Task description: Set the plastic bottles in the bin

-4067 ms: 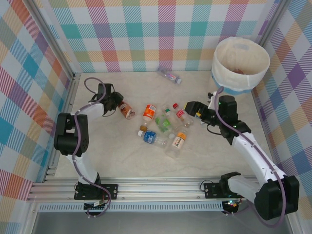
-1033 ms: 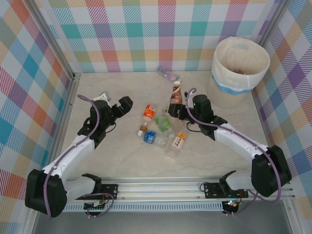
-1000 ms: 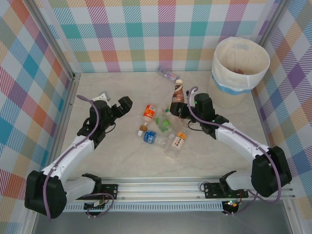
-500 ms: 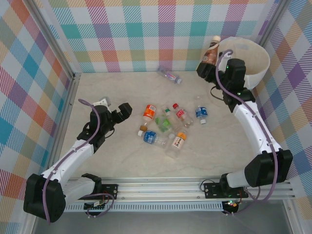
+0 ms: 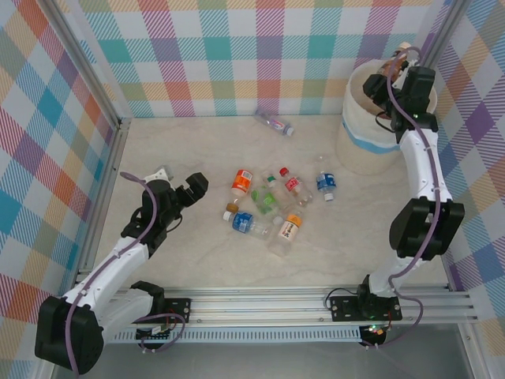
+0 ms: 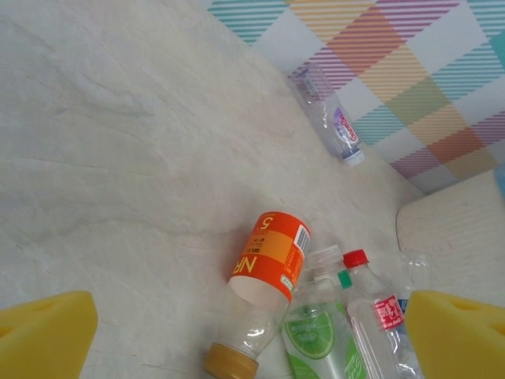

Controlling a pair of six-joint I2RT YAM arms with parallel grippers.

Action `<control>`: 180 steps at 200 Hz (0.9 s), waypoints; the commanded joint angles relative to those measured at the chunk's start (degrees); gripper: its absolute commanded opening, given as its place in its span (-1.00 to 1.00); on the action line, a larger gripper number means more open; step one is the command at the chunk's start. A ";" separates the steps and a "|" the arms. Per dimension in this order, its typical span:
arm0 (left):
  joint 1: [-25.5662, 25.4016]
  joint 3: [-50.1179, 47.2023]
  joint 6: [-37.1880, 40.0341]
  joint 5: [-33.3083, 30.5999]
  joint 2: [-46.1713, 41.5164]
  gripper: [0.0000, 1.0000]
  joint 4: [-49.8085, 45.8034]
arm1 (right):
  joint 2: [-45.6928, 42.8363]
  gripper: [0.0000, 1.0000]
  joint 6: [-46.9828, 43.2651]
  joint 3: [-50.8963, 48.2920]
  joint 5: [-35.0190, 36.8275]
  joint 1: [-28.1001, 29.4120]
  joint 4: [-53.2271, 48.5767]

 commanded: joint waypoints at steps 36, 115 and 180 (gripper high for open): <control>1.65 -0.94 -1.98 -0.39 -1.07 1.00 -1.12 | 5.36 0.44 4.60 11.49 3.86 -1.02 -13.31; 2.75 -1.12 -2.79 1.76 0.73 1.00 -0.56 | 0.49 0.76 5.39 9.69 4.51 -0.75 -12.76; 3.36 -1.12 -4.09 4.01 3.36 1.00 0.62 | -7.95 0.81 -0.23 2.23 3.89 4.31 -9.51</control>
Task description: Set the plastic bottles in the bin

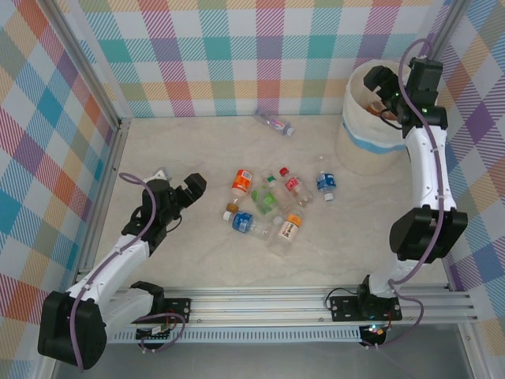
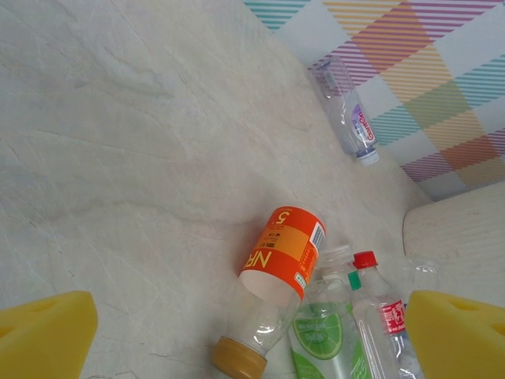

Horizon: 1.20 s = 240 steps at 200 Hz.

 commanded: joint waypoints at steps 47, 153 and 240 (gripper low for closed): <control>1.52 3.19 1.87 10.60 7.12 1.00 -0.23 | -10.88 0.80 -15.66 -15.11 -1.66 12.07 5.38; 1.52 6.68 1.99 14.46 13.28 1.00 -1.57 | 2.07 0.74 -21.69 -25.24 17.21 21.10 -6.82; 1.50 6.06 2.42 14.51 12.97 1.00 -2.55 | 17.68 0.64 -21.16 -21.43 25.31 21.16 -7.67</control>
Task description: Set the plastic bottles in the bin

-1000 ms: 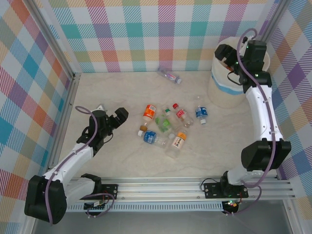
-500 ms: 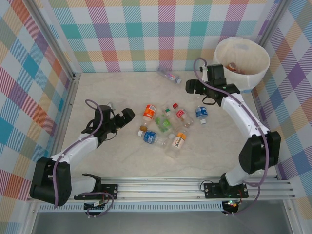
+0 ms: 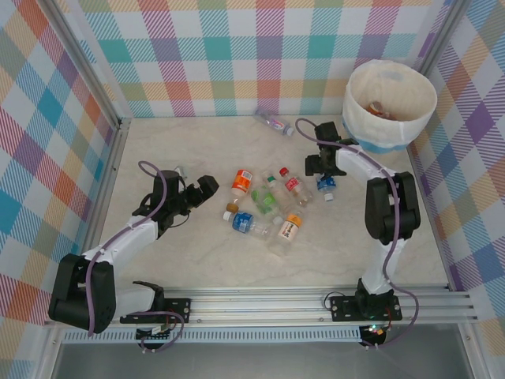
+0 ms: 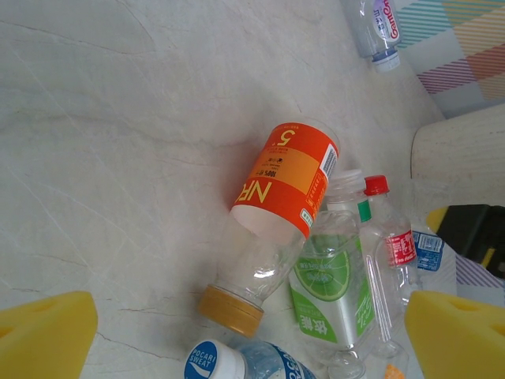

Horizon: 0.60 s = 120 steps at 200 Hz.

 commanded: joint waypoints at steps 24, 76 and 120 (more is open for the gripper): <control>0.77 0.92 1.25 0.84 -0.26 1.00 -1.30 | 5.85 0.57 0.30 3.27 3.98 0.21 0.04; 0.77 1.12 1.38 0.73 0.02 1.00 -1.47 | 6.95 0.28 -0.49 4.41 4.75 0.21 0.04; 0.75 1.16 0.20 0.19 -0.01 1.00 -1.90 | -2.18 0.05 -3.23 -2.07 1.03 1.44 6.43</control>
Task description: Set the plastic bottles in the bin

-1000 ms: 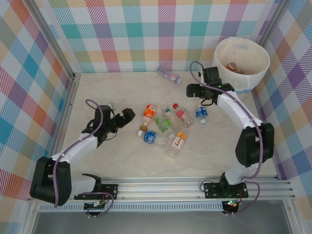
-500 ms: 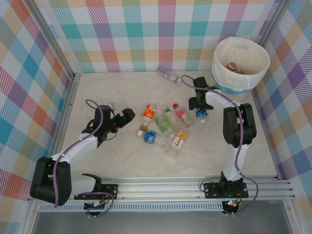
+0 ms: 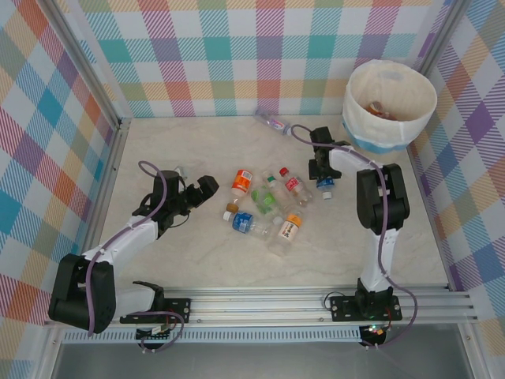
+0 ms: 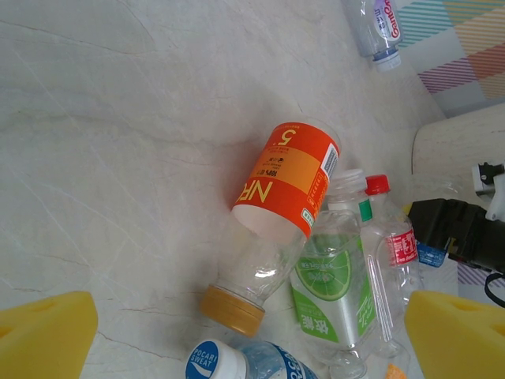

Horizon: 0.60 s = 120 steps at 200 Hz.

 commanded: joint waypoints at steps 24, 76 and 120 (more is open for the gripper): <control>0.75 1.13 -1.82 -1.04 0.07 1.00 -1.98 | -13.21 0.03 -3.49 -4.52 -1.98 2.06 5.41; 0.77 0.61 -3.88 -3.44 0.11 1.00 -2.38 | -24.02 0.04 -7.24 -6.33 -3.56 3.75 8.25; 0.75 0.62 -3.73 -2.92 0.60 1.00 -1.88 | -32.42 0.03 -8.78 -8.00 -5.68 3.76 13.22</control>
